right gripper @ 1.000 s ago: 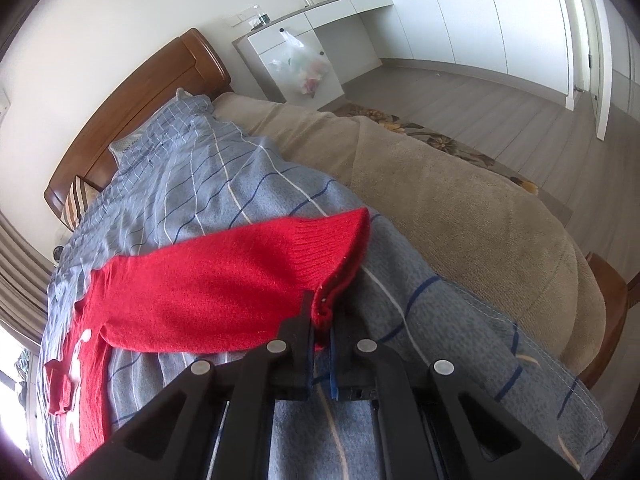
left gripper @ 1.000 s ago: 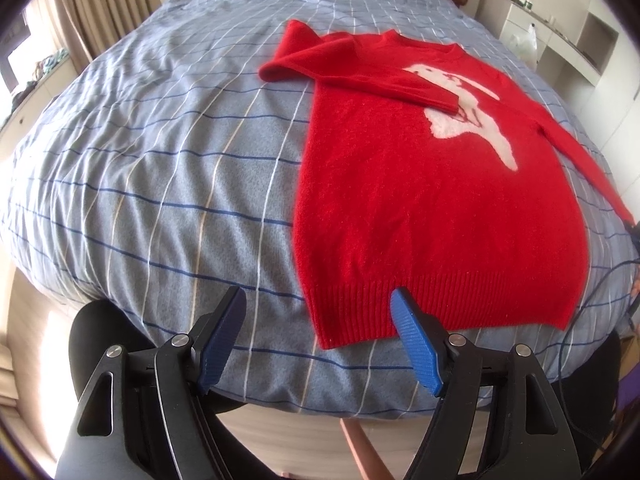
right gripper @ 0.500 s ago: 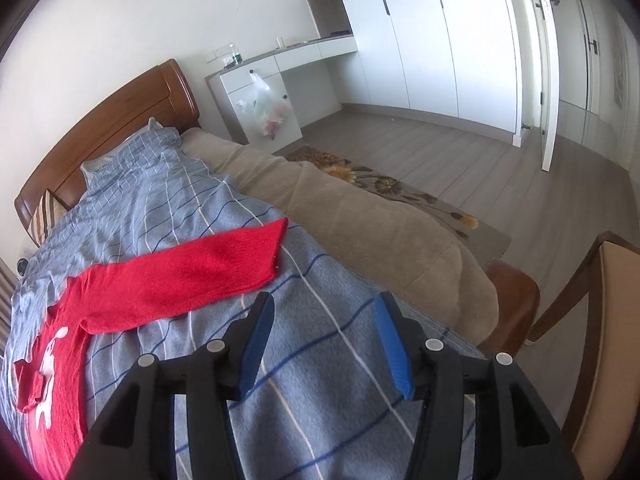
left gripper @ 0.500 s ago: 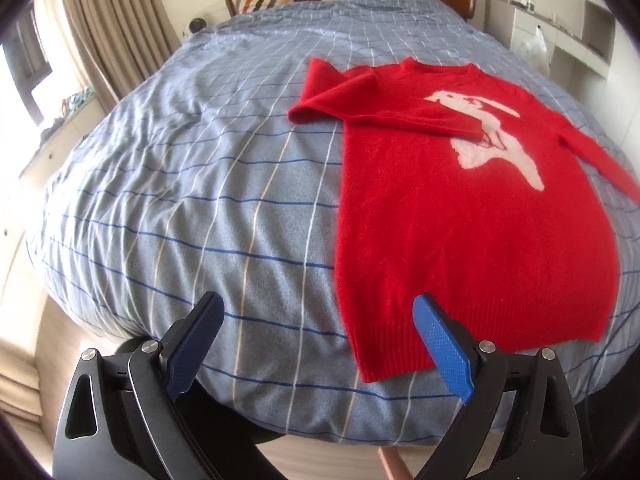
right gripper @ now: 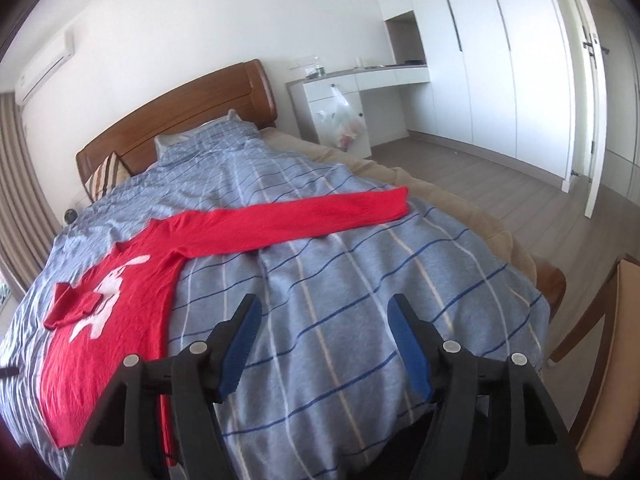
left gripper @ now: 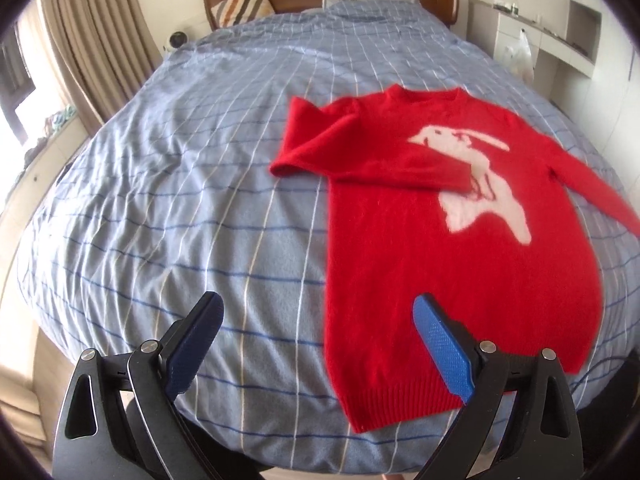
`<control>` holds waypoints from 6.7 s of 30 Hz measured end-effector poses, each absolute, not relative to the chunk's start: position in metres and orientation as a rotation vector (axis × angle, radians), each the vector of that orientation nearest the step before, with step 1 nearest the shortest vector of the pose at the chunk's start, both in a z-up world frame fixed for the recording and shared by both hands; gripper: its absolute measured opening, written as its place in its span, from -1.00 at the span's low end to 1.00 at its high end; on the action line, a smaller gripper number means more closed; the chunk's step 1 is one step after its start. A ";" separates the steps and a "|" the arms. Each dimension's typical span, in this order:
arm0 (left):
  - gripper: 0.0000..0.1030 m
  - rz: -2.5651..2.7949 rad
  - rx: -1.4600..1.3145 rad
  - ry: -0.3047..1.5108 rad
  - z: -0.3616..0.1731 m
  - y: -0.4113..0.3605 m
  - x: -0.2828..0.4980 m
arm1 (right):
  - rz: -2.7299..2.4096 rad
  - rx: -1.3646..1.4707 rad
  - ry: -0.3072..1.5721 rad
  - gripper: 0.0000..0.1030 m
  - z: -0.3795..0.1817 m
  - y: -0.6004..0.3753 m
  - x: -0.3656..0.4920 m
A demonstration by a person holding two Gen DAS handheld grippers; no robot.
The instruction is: Fold small clothes
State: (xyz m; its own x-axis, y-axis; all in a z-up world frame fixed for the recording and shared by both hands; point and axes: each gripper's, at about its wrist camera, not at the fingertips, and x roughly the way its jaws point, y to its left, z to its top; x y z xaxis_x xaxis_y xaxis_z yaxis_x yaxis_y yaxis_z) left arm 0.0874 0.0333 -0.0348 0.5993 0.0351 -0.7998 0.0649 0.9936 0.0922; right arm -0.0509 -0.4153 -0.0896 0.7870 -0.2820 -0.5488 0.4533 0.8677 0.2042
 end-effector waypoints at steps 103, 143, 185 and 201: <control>0.87 -0.283 -0.085 0.905 -0.097 0.052 0.033 | 0.186 0.329 0.912 0.39 -0.126 -0.310 -0.013; 0.96 -0.213 -0.122 0.884 -0.072 0.036 -0.011 | 0.010 0.141 0.633 0.52 -0.117 -0.270 -0.031; 0.96 -0.085 -0.142 0.752 -0.050 0.056 0.030 | -0.056 0.045 0.628 0.83 -0.103 -0.259 -0.037; 0.96 -0.028 -0.203 0.729 -0.064 0.082 0.038 | -0.190 1.232 0.558 0.55 -0.137 -0.541 0.041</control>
